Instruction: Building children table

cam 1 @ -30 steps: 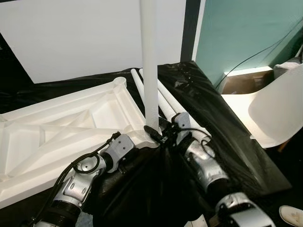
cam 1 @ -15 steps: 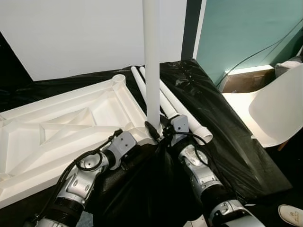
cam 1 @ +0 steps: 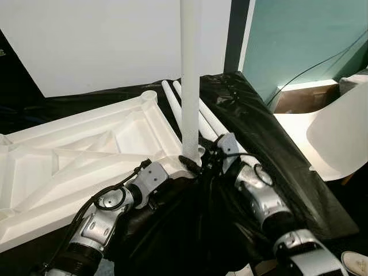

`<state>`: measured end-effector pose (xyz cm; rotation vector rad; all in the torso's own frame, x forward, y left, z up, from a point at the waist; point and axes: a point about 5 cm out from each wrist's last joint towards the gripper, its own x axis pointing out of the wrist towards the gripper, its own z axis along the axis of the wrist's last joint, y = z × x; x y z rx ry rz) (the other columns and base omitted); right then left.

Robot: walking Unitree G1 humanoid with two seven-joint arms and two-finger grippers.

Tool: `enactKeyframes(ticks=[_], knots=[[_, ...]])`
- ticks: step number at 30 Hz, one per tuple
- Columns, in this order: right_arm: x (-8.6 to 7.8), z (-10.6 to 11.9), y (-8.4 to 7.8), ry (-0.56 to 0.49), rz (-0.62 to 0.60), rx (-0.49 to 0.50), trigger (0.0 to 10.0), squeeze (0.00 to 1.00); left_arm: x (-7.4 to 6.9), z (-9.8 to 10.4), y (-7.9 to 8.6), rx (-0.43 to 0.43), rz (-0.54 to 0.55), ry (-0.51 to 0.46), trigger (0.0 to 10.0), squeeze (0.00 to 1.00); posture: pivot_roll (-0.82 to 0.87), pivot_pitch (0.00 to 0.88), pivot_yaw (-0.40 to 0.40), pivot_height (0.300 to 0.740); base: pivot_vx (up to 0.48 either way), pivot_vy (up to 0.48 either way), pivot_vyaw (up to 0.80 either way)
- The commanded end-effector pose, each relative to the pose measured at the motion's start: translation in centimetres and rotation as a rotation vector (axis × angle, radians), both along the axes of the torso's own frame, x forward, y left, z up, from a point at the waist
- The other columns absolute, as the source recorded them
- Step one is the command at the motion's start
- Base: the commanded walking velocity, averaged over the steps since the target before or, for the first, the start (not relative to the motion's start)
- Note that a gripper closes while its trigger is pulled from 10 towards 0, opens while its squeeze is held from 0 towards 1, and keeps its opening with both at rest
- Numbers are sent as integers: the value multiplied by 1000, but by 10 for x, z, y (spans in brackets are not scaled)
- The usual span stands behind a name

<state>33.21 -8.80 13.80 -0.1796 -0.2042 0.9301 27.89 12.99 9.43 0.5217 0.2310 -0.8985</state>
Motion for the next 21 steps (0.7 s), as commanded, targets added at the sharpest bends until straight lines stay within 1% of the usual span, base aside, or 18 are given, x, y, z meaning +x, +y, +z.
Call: enactKeyframes(ticks=[1,2,3,5,6,7,9,10,11,21], knots=[[1,0,-1,15,63,-37,10000,0,-17,-30,-6,34,-70,143,10000,0,42,0,8,740,0,0,0],[2,3,-2,9,95,-63,10000,0,-18,-30,-6,35,-71,143,10000,0,42,0,8,740,0,0,0],[2,3,-2,9,95,-63,10000,0,-18,-30,-6,35,-71,143,10000,0,42,0,8,740,0,0,0],[3,4,-2,16,153,-109,10000,0,-18,-30,-6,37,-73,143,10000,0,43,0,10,740,0,0,0],[3,4,-2,16,153,-109,10000,0,-18,-30,-6,37,-73,143,10000,0,43,0,10,740,0,0,0],[2,1,-2,35,192,-139,39,0,-18,-30,-6,37,-73,143,10000,0,45,0,9,740,0,0,0],[2,-3,-4,68,248,-190,0,0,-17,-29,-6,37,-73,141,10000,0,48,0,9,740,0,0,0],[2,-3,-4,68,248,-190,0,0,-17,-29,-6,37,-73,141,10000,0,48,0,9,740,0,0,0],[3,-4,-7,79,260,-217,0,0,-17,-29,-6,37,-72,141,10000,0,49,0,9,740,0,0,0],[10,-1,-11,100,239,-214,0,0,-20,-31,-6,35,-68,146,10000,0,53,0,9,740,0,0,0]])
